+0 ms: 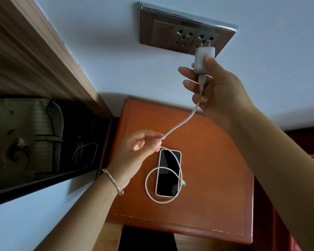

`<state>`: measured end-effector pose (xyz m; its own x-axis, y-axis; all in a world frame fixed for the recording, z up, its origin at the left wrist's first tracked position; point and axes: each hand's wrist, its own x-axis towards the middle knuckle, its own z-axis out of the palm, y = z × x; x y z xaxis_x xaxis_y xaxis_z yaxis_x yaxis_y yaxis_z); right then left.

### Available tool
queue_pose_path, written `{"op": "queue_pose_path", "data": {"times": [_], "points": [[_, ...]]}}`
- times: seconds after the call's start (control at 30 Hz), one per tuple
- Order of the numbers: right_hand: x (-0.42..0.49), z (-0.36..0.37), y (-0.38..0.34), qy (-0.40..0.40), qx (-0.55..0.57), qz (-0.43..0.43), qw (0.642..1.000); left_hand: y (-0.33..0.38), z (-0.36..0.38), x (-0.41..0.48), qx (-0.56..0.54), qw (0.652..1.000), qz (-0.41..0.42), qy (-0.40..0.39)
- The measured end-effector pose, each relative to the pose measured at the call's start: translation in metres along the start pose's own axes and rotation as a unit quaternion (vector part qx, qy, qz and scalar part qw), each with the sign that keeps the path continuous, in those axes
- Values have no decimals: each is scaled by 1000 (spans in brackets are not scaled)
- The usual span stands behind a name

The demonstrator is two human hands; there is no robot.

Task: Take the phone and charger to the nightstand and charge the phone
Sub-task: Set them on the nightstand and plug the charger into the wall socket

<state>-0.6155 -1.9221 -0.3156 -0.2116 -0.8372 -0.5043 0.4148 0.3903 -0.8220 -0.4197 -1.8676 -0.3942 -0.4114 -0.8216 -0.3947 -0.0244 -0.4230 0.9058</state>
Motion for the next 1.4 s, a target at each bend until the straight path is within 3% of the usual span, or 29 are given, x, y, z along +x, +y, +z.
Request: {"op": "queue_pose_path", "data": {"times": [0.4,0.77,1.0,1.27,1.4], "points": [[-4,10,1,22,38,12,999,-5,2,-5,-15,1000,-9,7],[-5,12,-13,77,-80,-5,994,3,2,-3,-37,999,-7,10],[-5,14,-24,77,-43,56,994,14,3,1,-39,999,1,21],[-7,30,-45,79,45,169,981,23,0,-9,-90,994,-52,32],[-11,27,-41,89,-8,147,985,28,-1,-6,-78,995,-46,31]]}}
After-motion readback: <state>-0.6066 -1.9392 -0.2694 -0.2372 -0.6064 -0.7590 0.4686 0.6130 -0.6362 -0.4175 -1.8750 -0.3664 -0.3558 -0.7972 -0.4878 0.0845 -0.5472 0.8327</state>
